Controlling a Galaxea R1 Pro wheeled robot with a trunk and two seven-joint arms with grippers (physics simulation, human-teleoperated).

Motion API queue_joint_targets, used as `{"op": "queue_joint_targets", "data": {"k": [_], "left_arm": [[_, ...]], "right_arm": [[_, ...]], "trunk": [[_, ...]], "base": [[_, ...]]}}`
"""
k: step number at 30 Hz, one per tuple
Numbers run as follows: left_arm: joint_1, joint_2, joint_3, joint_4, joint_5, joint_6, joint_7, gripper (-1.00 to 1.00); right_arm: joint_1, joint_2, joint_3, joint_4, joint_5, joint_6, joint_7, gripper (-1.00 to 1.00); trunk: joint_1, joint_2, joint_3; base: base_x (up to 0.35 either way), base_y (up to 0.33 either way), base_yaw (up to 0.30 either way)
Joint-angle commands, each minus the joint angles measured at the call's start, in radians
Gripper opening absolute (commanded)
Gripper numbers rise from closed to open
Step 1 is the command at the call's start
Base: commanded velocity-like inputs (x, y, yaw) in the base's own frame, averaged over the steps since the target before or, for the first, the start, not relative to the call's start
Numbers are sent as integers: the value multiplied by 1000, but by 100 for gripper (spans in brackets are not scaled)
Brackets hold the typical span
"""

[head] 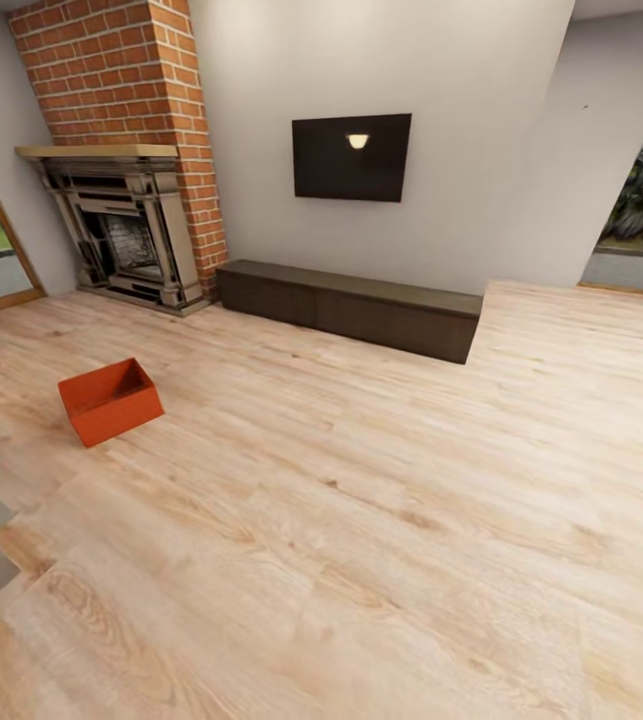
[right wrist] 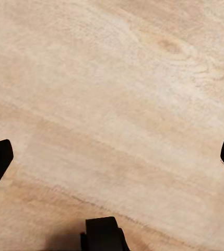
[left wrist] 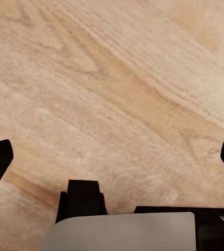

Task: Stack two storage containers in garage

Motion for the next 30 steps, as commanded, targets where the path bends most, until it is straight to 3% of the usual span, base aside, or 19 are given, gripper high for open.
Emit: {"op": "queue_joint_targets", "data": {"k": [1, 30], "left_arm": [[-1, 0, -8, 1, 10, -3, -4, 100], [0, 3, -8, 1, 10, -3, -4, 100]], "right_arm": [[-1, 0, 9, 1, -10, -4, -5, 100], [-1, -5, 9, 1, -10, -4, -5, 100]], "trunk": [[1, 0, -1], [1, 0, -1]], "base": [[340, 0, 0], [322, 0, 0]]}}
